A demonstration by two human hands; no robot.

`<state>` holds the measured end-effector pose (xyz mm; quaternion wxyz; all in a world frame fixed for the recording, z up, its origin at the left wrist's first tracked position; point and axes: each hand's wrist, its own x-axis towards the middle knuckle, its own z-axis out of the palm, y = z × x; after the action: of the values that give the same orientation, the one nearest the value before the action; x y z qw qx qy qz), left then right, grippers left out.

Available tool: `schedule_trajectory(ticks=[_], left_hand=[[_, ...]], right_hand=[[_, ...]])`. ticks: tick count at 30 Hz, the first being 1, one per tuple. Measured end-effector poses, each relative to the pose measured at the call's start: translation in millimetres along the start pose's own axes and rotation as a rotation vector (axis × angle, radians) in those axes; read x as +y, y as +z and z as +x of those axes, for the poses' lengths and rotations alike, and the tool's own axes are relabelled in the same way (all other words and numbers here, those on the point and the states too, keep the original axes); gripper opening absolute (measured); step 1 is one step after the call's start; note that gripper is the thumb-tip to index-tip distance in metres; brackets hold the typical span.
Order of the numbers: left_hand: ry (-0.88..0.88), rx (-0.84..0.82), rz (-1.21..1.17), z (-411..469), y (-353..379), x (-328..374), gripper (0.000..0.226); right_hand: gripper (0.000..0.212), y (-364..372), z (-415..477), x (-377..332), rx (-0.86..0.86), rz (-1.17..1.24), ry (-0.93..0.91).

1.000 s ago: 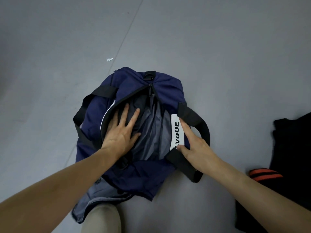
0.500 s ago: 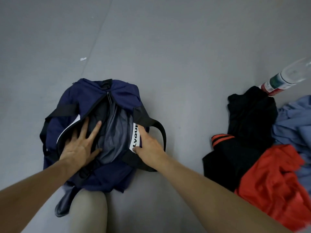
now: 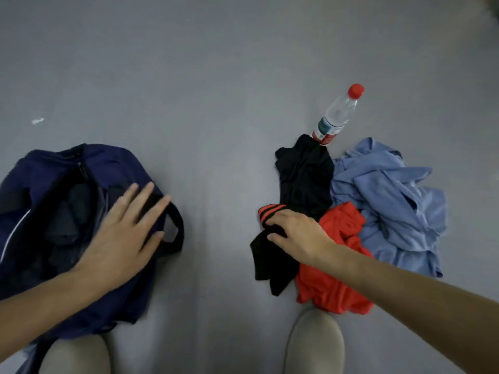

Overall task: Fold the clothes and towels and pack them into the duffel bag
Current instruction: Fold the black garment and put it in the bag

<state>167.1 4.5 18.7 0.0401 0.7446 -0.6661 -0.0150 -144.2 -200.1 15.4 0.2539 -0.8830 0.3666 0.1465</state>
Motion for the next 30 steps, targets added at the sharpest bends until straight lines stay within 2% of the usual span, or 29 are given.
schedule_trajectory(ticks=[4,7,9,12,16,19,23,26,30], left_hand=[[0.224,-0.135,0.013,44.2,28.2,60.4,0.069],[0.272,-0.249,0.005,78.1,54.5,112.7,0.075],[0.227,-0.369,-0.071,98.7,73.8,150.4,0.073],[0.003,-0.544,-0.3,117.9,96.4,199.0,0.063],[-0.298,-0.387,-0.496,122.8,95.6,225.8,0.027],[-0.36,-0.298,-0.523,125.9,67.8,222.0,0.014],[-0.311,-0.142,-0.532,126.6,-7.5,204.0,0.006],[-0.261,-0.022,-0.521,115.5,-81.7,182.8,0.013],[-0.326,0.134,-0.556,93.0,-182.3,168.7,0.01]], right_hand=[[0.108,40.8,-6.0,38.8,-0.148,-0.07,0.177],[0.12,84.0,-2.4,54.4,-0.053,-0.138,0.207],[0.107,102.5,-0.6,61.2,0.126,-0.179,0.188],[0.054,113.4,-1.4,74.5,0.445,-0.083,0.135],[0.033,87.2,-4.3,76.8,0.65,0.232,0.139],[0.024,52.3,-13.9,57.9,0.615,0.433,0.144],[0.021,-7.1,-22.2,20.5,0.611,0.706,0.008],[0.022,-65.0,-29.9,-9.8,0.595,0.75,-0.102],[0.021,-143.8,-56.0,-56.1,0.55,0.759,-0.263]])
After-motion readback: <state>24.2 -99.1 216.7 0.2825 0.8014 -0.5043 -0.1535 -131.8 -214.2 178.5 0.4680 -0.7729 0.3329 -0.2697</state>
